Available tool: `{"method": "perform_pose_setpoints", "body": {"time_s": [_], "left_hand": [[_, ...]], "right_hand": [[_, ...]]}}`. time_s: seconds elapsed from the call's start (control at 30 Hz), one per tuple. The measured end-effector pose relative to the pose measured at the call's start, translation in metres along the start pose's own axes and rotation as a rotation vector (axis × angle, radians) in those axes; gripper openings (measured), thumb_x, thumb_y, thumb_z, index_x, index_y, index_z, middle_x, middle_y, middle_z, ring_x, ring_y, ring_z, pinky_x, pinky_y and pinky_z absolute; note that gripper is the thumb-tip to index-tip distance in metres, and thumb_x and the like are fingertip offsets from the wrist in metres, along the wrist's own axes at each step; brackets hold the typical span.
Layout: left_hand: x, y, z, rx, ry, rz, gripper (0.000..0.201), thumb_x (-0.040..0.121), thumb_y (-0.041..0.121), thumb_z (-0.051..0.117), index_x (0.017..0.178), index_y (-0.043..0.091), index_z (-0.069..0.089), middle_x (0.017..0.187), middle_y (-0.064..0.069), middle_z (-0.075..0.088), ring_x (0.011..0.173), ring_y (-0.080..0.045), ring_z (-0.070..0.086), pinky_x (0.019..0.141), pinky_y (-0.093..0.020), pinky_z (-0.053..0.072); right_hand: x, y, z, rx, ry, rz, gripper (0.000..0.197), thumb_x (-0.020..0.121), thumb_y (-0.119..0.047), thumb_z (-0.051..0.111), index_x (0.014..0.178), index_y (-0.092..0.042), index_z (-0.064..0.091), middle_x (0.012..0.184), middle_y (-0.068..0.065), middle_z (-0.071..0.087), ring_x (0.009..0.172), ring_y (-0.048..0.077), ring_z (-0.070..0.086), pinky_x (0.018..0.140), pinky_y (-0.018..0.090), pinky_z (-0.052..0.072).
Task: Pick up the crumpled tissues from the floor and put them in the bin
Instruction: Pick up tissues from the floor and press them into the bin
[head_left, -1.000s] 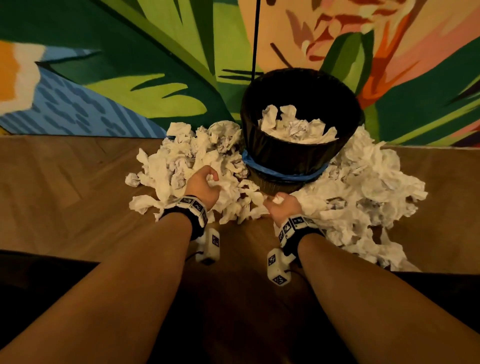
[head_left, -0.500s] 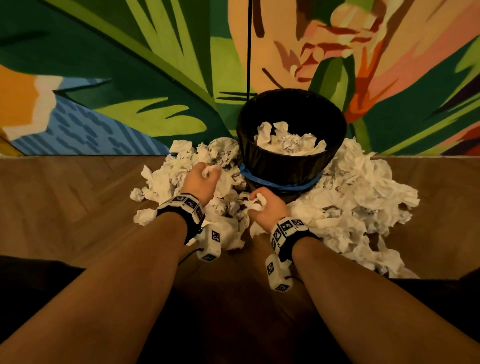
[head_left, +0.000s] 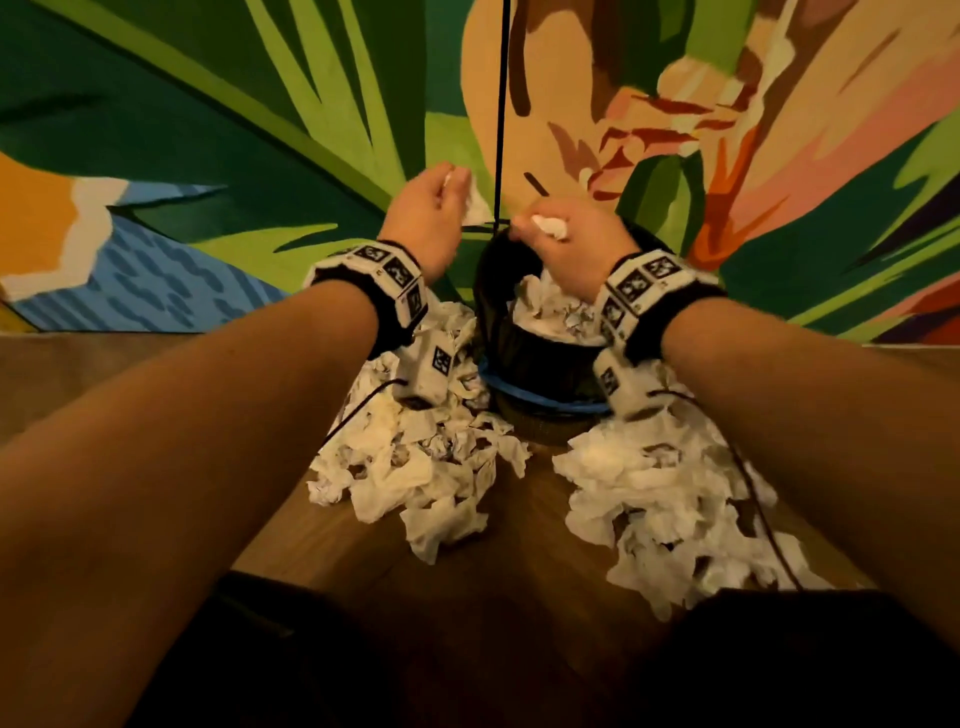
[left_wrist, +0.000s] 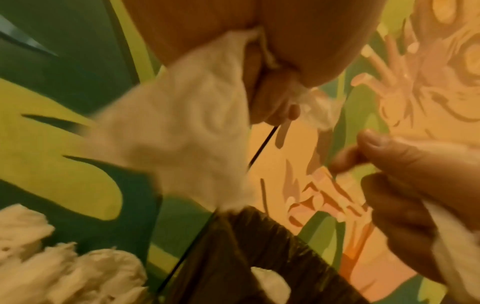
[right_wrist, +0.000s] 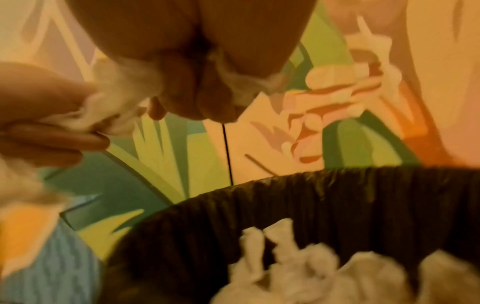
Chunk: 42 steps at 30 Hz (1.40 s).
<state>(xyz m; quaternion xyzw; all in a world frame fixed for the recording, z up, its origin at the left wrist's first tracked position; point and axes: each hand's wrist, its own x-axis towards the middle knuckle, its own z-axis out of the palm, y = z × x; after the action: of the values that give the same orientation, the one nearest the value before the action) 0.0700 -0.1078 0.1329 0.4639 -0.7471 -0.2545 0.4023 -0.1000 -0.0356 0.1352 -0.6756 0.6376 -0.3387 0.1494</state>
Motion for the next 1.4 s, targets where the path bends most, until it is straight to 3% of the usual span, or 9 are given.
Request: {"method": "perform_pose_setpoints", "body": {"time_s": [0.13,0.37,0.5,0.63,0.77,0.97,1.1,1.2,1.4], "left_hand": [[0.008,0.008,0.021,-0.293,0.023,-0.148,0.033,0.1,0.026,0.035,0.068,0.022,0.031,0.067,0.002,0.033,0.063,-0.014,0.034,0.061,-0.029,0.028],[0.009,0.031,0.059,-0.474,-0.031,-0.217,0.032,0.091,-0.006,0.032,0.096,0.016,0.055,0.083,0.001,0.054,0.07,-0.016,0.051,0.064,-0.026,0.044],[-0.002,0.02,0.079,-0.18,-0.267,-0.042,0.028,0.09,0.0,0.045,0.112,0.014,0.057,0.112,-0.005,0.062,0.102,-0.025,0.06,0.087,-0.03,0.048],[-0.01,-0.005,0.081,0.32,-0.53,0.034,0.036,0.092,0.034,0.058,0.128,0.032,0.058,0.153,-0.001,0.038,0.148,-0.023,0.019,0.12,-0.044,0.013],[-0.01,-0.016,0.052,0.119,-0.253,0.105,0.027,0.09,0.022,0.059,0.115,0.024,0.066,0.135,-0.004,0.055,0.132,-0.02,0.044,0.111,-0.031,0.032],[-0.029,-0.07,0.016,0.201,-0.155,-0.128,0.024,0.091,0.013,0.054,0.109,0.016,0.068,0.114,-0.007,0.067,0.106,-0.025,0.06,0.097,-0.032,0.044],[-0.076,-0.118,0.006,0.364,-0.355,-0.208,0.023,0.09,0.01,0.052,0.108,0.014,0.066,0.102,-0.01,0.068,0.094,-0.03,0.062,0.073,-0.026,0.038],[-0.113,-0.145,0.004,0.499,-0.572,-0.323,0.029,0.092,0.014,0.05,0.118,0.02,0.061,0.109,-0.012,0.067,0.098,-0.031,0.062,0.082,-0.033,0.049],[-0.168,-0.176,0.016,0.566,-0.738,-0.434,0.042,0.095,0.027,0.05,0.137,0.029,0.043,0.114,-0.009,0.066,0.112,-0.03,0.056,0.087,-0.04,0.052]], "right_hand": [[0.0,0.038,-0.022,0.05,0.038,0.166,0.038,0.094,-0.04,0.036,0.077,-0.022,0.066,0.092,0.005,0.065,0.083,0.017,0.057,0.073,0.032,0.04],[-0.023,0.085,0.001,-0.126,0.031,0.312,0.037,0.094,-0.003,0.042,0.121,-0.023,0.056,0.115,0.002,0.053,0.088,0.02,0.055,0.068,0.021,0.037],[-0.028,0.089,0.002,-0.182,0.066,0.238,0.022,0.09,-0.016,0.055,0.097,-0.036,0.049,0.086,-0.003,0.062,0.067,0.019,0.059,0.052,0.028,0.04],[-0.029,0.094,0.001,-0.274,-0.051,0.253,0.017,0.087,-0.036,0.063,0.104,-0.032,0.063,0.103,-0.003,0.066,0.096,0.021,0.061,0.077,0.032,0.049],[-0.022,0.075,0.001,-0.307,0.028,0.064,0.037,0.088,-0.035,0.059,0.123,-0.023,0.057,0.123,0.002,0.058,0.119,0.021,0.048,0.103,0.034,0.039],[-0.011,-0.002,0.015,-0.077,0.158,-0.154,0.023,0.086,-0.024,0.052,0.106,-0.018,0.062,0.109,0.0,0.057,0.108,0.019,0.049,0.093,0.029,0.038],[-0.029,-0.039,0.075,-0.005,-0.047,-0.276,0.019,0.084,-0.02,0.052,0.099,-0.019,0.062,0.096,0.0,0.057,0.09,0.017,0.054,0.08,0.032,0.044],[-0.06,-0.017,0.136,-0.04,-0.304,-0.084,0.018,0.089,-0.022,0.052,0.105,-0.025,0.06,0.1,0.0,0.055,0.084,0.016,0.053,0.079,0.035,0.048],[-0.167,0.056,0.224,-0.295,-0.848,0.236,0.063,0.091,-0.025,0.055,0.142,-0.049,0.029,0.146,0.005,0.025,0.127,0.032,0.043,0.097,0.043,0.049]]}}
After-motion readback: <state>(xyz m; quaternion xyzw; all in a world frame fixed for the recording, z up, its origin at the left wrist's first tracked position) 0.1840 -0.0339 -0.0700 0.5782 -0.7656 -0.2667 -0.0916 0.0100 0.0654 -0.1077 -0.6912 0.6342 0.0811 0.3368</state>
